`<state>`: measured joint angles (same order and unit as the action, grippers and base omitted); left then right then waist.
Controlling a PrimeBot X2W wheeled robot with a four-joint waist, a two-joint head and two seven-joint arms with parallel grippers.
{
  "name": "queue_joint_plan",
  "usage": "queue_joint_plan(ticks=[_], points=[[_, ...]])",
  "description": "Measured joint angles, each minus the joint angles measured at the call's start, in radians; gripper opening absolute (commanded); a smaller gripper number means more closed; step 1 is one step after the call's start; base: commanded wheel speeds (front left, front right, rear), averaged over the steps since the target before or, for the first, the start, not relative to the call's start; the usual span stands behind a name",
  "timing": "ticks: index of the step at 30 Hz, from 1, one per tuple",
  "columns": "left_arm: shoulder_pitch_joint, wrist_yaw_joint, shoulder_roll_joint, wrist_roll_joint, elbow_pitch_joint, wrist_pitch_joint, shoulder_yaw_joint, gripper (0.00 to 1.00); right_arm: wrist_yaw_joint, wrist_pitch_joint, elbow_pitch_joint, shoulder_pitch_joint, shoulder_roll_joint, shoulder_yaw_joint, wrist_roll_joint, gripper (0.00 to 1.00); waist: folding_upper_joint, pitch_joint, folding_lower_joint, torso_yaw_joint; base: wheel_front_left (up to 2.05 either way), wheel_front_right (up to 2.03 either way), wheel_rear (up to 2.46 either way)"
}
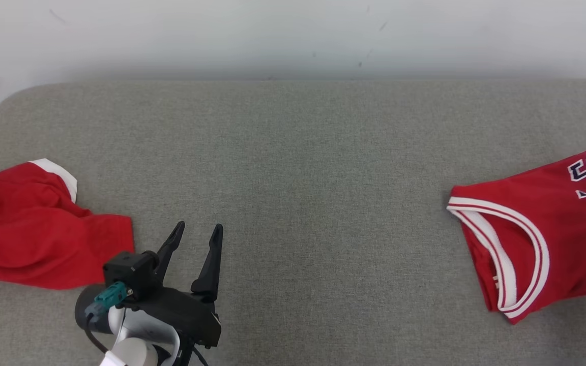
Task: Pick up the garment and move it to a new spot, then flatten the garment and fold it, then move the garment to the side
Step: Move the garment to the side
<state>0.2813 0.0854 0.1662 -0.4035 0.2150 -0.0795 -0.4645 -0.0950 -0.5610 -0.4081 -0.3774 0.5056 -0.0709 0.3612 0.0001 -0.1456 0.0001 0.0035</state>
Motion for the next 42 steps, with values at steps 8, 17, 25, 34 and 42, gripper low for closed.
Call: queue_joint_plan(ticks=[8, 17, 25, 34, 42], points=[[0.009, 0.003, 0.010, 0.000, 0.000, 0.001, 0.007, 1.00, 0.016, 0.034, 0.021, -0.004, 0.030, -0.001, -0.013, 0.00, 0.0000, -0.020, 0.0000, -0.026, 0.00, 0.00, 0.00], [0.016, 0.002, 0.006, 0.000, 0.005, 0.008, 0.000, 1.00, 0.031, 0.071, 0.038, 0.003, 0.095, -0.033, -0.020, 0.00, -0.0001, -0.027, -0.0002, -0.048, 0.00, 0.00, 0.00], [0.016, 0.001, 0.008, 0.003, 0.009, 0.011, -0.006, 1.00, 0.044, 0.100, 0.035, 0.036, 0.113, -0.068, -0.018, 0.00, 0.0000, -0.025, -0.0001, -0.047, 0.00, 0.00, 0.00], [0.015, 0.001, 0.019, 0.006, 0.003, 0.017, -0.006, 1.00, 0.043, 0.132, 0.059, 0.046, 0.115, -0.072, -0.018, 1.00, -0.0001, -0.032, -0.0001, -0.041, 0.00, 0.00, 0.00], [0.016, 0.001, 0.019, 0.007, 0.002, 0.019, -0.008, 1.00, 0.041, 0.157, 0.074, 0.043, 0.115, -0.067, -0.020, 1.00, 0.0000, -0.043, -0.0001, -0.036, 0.00, 0.00, 0.00]])
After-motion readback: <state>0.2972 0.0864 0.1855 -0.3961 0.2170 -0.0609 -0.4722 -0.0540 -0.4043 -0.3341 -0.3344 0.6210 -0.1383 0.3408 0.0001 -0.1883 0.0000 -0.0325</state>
